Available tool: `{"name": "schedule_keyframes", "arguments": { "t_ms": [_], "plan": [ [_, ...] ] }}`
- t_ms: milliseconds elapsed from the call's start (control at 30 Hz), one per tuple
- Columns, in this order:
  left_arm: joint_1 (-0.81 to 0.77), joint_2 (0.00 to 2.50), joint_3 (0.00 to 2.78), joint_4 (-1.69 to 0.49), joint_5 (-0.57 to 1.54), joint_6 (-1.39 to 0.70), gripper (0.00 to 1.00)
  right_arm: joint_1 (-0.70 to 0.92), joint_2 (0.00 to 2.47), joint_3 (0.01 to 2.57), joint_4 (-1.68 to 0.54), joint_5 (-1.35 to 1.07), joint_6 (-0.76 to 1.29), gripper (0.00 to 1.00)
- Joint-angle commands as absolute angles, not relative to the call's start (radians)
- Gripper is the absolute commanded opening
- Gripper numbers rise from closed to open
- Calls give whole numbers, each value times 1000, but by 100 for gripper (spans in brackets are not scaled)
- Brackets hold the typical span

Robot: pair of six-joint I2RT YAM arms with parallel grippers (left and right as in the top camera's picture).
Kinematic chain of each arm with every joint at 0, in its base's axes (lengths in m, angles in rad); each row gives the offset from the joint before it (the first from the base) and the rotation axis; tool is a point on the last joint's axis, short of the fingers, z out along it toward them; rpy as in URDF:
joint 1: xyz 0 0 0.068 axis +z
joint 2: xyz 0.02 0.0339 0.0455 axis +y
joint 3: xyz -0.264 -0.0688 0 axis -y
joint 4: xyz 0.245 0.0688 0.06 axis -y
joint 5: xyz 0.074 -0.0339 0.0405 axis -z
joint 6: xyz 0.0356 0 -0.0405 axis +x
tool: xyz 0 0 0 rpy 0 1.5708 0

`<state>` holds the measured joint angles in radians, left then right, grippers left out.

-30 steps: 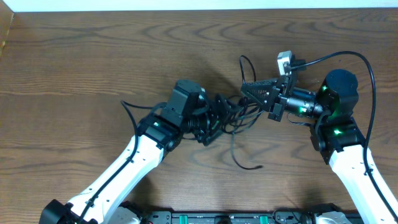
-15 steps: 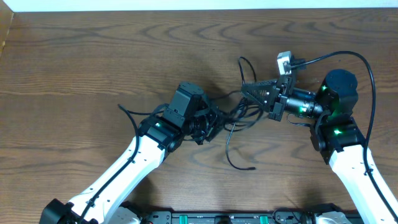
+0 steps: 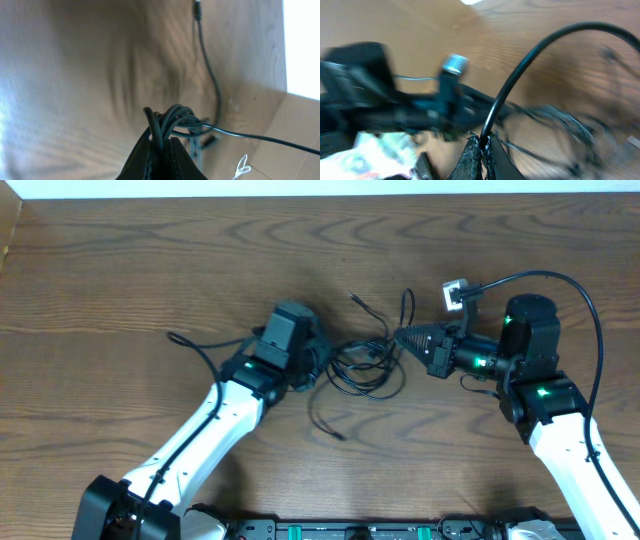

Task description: Untangle cables

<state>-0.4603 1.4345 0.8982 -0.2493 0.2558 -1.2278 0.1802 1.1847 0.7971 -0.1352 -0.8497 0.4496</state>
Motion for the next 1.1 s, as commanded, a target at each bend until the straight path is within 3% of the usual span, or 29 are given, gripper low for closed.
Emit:
{"name": "schedule_keyframes", "arguments": {
  "t_ms": [0, 200, 367, 700, 867, 1000, 1067],
  "plan": [
    [-398, 1436, 898, -189, 307, -1082, 8, 176, 1182, 805, -210, -715, 413, 1],
    [-369, 1436, 898, -31, 358, -1065, 7, 178, 1182, 805, -411, -627, 410, 1],
    [-369, 1436, 898, 106, 359, -1001, 8, 178, 1182, 805, -667, -322, 413, 1],
    [-369, 1436, 898, 218, 405, -977, 8, 177, 1183, 805, -815, -41, 513, 2],
    [-369, 1436, 898, 377, 618, -976, 8, 178, 1183, 805, -775, -81, 526, 18],
    [-369, 1436, 898, 432, 763, -957, 8, 178, 1183, 805, -640, -336, 462, 28],
    [-369, 1436, 898, 433, 789, -957, 8, 178, 1184, 805, -606, -350, 463, 32]
  ]
}}
